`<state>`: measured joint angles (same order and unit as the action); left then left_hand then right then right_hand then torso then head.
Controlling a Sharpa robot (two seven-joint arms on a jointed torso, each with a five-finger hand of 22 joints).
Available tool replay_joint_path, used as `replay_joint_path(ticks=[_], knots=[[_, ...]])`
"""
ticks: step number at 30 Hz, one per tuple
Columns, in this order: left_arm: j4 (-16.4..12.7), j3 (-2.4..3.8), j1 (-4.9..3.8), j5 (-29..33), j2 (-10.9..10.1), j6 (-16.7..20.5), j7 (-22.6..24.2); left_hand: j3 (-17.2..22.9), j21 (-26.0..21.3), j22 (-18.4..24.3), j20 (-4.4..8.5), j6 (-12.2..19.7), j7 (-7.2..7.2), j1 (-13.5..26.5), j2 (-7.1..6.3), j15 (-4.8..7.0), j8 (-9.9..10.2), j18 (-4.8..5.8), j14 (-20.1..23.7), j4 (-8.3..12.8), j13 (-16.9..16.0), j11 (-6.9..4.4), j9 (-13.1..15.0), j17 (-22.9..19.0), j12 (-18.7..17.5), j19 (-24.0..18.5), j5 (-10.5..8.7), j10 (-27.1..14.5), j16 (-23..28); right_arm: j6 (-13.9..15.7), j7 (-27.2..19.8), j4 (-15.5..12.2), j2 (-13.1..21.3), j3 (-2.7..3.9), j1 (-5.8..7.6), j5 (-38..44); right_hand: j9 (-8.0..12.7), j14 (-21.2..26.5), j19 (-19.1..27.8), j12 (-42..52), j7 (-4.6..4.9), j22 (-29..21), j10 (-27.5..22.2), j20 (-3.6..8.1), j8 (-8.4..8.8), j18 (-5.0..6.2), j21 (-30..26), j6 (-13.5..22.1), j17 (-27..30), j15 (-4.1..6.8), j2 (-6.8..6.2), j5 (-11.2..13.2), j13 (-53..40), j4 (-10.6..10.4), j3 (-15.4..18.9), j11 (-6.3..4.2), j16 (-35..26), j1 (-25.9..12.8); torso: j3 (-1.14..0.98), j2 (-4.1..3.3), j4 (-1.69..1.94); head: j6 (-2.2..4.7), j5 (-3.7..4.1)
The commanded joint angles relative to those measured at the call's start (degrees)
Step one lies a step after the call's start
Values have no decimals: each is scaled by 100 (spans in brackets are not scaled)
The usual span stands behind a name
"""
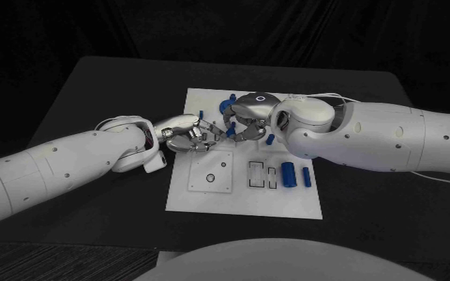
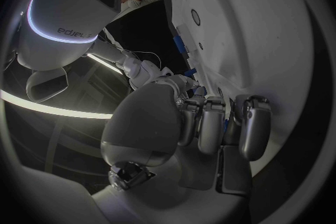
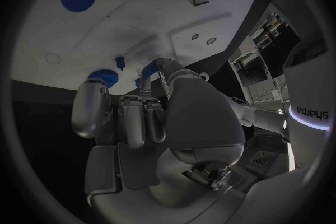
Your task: Assemble the parts on the task board
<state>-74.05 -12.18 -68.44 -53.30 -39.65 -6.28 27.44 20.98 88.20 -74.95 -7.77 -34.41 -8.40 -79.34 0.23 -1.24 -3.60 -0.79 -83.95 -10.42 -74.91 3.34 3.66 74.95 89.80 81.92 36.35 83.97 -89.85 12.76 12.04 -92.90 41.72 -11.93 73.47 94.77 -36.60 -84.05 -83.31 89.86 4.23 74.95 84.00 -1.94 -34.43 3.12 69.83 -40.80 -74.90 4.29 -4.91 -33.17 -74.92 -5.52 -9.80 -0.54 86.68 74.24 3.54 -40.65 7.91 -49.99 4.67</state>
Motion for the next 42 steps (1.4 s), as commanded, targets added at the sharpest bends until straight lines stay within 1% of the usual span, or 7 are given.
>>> replay_joint_path(ticks=[1,6,11,26,34,37,42], knots=[[4,2,15,13,24,-78,-9,42,-38,-947,-7,33,-4,9,45,-39,6,-103,-605,-6,-1509,53,-3,1505,20,-57,-25,603,-15,138,-31,-43,-7,5,-3,35,-5,-486,29,14,14,943,600,5,14,112,-34,40,-1045,8,-12,0,-1508,1,-48,-18,-25,21,1,0,4,-1,-1],[21,2,17,13,32,-88,-18,41,-43,-939,-11,81,-7,15,34,-45,17,-106,-605,-3,-1509,57,-10,1505,20,-72,-32,603,-15,130,-23,-95,-7,5,-3,35,-6,-480,35,14,17,939,600,3,16,114,-48,45,-1023,6,-13,1,-1508,4,-55,-14,-42,23,0,1,1,-1,-7],[27,2,18,13,32,-97,-23,44,-53,-921,-16,140,-6,21,31,-50,31,-112,-605,-1,-1509,60,-18,1505,20,-104,-36,603,-15,99,-16,-124,-20,5,-3,35,-7,-478,39,14,20,935,600,2,18,116,-60,48,-1017,2,-16,9,-1508,6,-59,-9,-47,22,2,1,6,-1,-2],[21,2,19,13,15,-148,-62,53,-75,-877,-21,103,-5,27,35,-55,25,-127,-605,-1,-1509,62,-13,1505,20,-178,-40,603,-15,-5,7,-87,-46,5,-3,35,-15,-473,51,14,32,927,600,-9,18,121,-92,53,-1001,-13,-14,74,-1508,19,-84,9,-61,23,2,2,3,-1,-27],[-5,2,19,13,-43,-129,-85,57,-87,-854,-23,74,-5,31,35,-57,18,-135,-605,0,-1509,63,-9,1505,20,-219,-42,603,-15,3,0,-58,-43,5,-3,35,-17,-470,58,14,34,922,600,-12,19,124,-110,54,-990,-16,-13,91,-1508,22,-91,12,-70,24,7,0,8,-1,-37],[-32,2,19,13,-87,-95,-88,61,-104,-824,-27,20,-11,38,30,-60,4,-145,-605,1,-1509,67,-1,1505,20,-271,-44,603,-15,25,-8,-46,-42,5,-3,35,-17,-470,58,14,34,922,600,-12,19,124,-110,54,-990,-16,-13,91,-1508,22,-91,12,-70,24,6,1,7,-1,-39],[-75,2,19,13,-167,-39,-89,61,-104,-824,-27,20,-11,38,30,-60,4,-145,-605,1,-1509,67,-1,1505,20,-271,-44,603,-15,18,-24,-9,-42,5,-3,35,-17,-471,58,14,37,921,600,-14,20,124,-112,57,-993,-18,-15,104,-1508,24,-93,13,-68,23,5,5,8,-1,-35]])
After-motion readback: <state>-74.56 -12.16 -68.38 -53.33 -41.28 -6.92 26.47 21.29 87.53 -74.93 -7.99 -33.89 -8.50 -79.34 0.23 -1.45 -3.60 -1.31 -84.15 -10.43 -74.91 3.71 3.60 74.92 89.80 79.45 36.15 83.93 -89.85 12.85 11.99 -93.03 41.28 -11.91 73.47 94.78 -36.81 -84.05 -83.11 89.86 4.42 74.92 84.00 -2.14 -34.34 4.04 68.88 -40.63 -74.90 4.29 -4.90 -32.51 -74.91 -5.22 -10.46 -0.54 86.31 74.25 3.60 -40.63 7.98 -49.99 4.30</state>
